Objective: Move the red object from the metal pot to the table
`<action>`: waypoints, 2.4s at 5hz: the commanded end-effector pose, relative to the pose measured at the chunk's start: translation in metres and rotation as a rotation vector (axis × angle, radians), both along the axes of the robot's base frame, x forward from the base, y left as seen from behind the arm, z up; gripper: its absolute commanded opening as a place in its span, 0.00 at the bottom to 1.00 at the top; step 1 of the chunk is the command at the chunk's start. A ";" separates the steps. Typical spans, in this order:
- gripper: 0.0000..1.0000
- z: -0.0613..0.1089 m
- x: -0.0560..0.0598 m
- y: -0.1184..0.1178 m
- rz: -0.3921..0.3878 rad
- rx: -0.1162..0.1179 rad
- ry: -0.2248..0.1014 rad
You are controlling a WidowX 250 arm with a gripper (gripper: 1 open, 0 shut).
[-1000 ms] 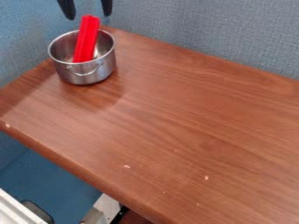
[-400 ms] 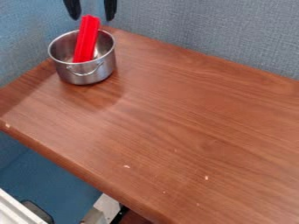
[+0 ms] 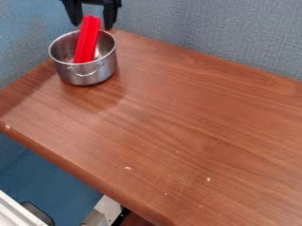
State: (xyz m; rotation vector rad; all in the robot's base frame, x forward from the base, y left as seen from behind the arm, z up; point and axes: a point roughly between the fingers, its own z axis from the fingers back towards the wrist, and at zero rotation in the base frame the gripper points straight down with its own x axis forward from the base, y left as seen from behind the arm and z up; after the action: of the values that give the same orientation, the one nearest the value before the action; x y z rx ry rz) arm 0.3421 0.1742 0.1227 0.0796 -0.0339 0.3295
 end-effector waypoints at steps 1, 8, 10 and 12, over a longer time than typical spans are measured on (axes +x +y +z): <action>1.00 0.009 0.001 0.021 0.067 0.042 -0.032; 0.00 -0.029 -0.003 0.016 0.007 0.022 -0.040; 0.00 -0.013 -0.011 0.012 -0.012 0.017 -0.043; 0.00 -0.003 -0.019 0.019 -0.074 -0.031 -0.072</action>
State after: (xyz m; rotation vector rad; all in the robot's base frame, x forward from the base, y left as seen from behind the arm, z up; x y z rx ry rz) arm 0.3238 0.1876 0.0920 0.0073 -0.0320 0.2505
